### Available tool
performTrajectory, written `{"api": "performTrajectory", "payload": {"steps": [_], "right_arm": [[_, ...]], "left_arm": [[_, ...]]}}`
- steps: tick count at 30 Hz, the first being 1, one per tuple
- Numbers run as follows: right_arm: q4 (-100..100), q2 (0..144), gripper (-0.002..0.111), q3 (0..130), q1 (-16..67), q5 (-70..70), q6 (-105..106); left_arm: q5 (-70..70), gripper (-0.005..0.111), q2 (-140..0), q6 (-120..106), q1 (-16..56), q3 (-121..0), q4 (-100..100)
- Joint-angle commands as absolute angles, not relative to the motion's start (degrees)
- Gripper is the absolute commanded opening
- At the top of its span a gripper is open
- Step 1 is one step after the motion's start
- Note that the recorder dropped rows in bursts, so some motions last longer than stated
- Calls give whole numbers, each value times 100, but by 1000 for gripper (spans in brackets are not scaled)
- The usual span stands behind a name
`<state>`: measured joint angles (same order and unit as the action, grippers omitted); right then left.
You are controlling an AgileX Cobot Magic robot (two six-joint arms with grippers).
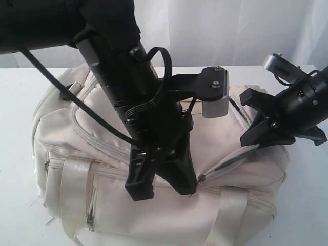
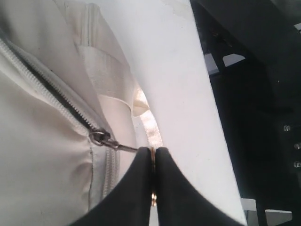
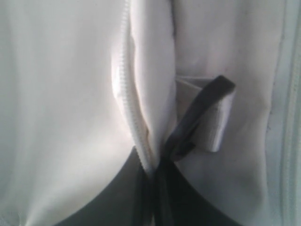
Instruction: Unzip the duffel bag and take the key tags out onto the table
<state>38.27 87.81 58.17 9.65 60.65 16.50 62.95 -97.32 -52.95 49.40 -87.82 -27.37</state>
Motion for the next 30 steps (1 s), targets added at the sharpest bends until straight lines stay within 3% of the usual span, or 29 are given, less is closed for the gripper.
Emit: {"api": "performTrajectory", "payload": {"steps": [1, 5, 8, 16, 24, 26, 30], "right_arm": [[3578, 8750, 0, 5878, 894, 5804, 1628], [3578, 8750, 0, 5878, 894, 5804, 1628], [3578, 8750, 0, 5878, 894, 5804, 1628], [3578, 8750, 0, 5878, 894, 5804, 1628], [3578, 8750, 0, 5878, 894, 5804, 1628], [3578, 8750, 0, 5878, 894, 5804, 1628], [3578, 8750, 0, 5878, 894, 5815, 1628]], "left_arm": [[6996, 26, -9638, -5272, 4995, -8742, -3169], [6916, 65, -9638, -5238, 4995, -8742, -3169], [6601, 71, -9638, -4969, 4995, -8742, -3158], [6160, 60, -9700, -3730, 4995, -8734, -2999], [6435, 29, -9774, -2608, 4995, -7991, -3337], [5482, 2, -9629, -2772, 5165, -7451, -3414], [2555, 0, -8903, -2347, 5825, -6423, -3230]]}}
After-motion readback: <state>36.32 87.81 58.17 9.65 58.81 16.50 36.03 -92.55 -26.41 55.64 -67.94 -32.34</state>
